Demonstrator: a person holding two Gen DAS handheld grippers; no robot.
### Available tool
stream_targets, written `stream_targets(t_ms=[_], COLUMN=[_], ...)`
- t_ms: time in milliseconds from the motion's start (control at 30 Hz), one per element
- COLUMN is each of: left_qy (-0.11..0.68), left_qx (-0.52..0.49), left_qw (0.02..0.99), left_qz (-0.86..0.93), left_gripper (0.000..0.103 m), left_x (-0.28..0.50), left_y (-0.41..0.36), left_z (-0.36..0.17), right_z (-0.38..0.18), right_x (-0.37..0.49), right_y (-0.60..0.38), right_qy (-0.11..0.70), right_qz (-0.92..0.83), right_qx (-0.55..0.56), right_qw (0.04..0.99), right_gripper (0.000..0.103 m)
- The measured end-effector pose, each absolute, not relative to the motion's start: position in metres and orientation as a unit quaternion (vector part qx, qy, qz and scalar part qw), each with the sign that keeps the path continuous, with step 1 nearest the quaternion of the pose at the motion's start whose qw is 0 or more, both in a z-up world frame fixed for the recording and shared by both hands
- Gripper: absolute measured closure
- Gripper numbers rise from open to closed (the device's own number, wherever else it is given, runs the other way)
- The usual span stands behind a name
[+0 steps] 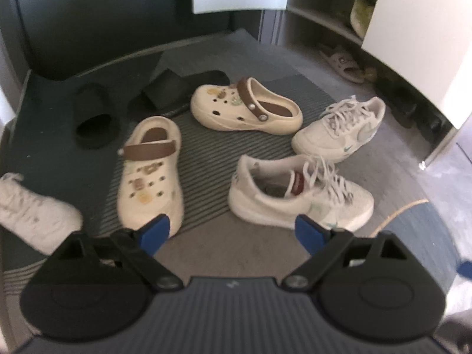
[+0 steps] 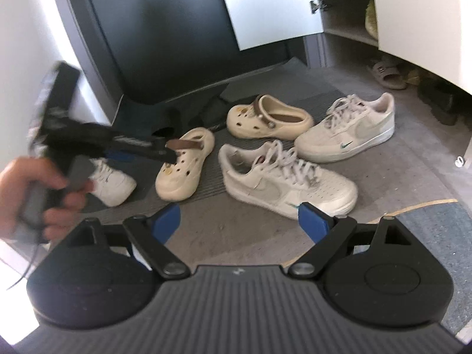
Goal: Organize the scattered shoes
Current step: 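Grasp the white sneaker with red tongue label by its heel, left tool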
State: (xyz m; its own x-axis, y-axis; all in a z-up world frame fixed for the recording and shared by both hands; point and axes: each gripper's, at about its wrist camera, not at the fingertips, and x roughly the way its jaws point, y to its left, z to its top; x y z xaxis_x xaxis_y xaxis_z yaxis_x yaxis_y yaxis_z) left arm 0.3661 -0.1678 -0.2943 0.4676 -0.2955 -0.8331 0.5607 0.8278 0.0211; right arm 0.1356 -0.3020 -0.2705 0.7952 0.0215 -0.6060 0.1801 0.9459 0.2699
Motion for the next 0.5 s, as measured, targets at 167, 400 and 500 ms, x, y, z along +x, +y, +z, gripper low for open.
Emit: stream_targets(t_ms=[167,400,500], left_qy=[0.456,0.478,0.489], left_qx=[0.158,0.173,0.185], left_qw=[0.846,0.833,0.826], left_qz=[-0.226,-0.217,-0.212], left_gripper=[0.014,0.022,0.028], left_x=[0.398,0.430,0.439], left_y=[-0.191,-0.217,-0.229], left_z=[-0.332,-0.374,-0.389], right_z=[-0.278,-0.282,-0.287], right_x=[0.140,0.147,0.152], right_y=[-0.317,-0.332,-0.339], right_qy=[0.321,0.323,0.329], right_qz=[-0.056,-0.057,-0.063], right_qx=[0.182,0.199,0.203], right_qw=[0.928,0.923,0.920], right_gripper=[0.014,0.014,0.014])
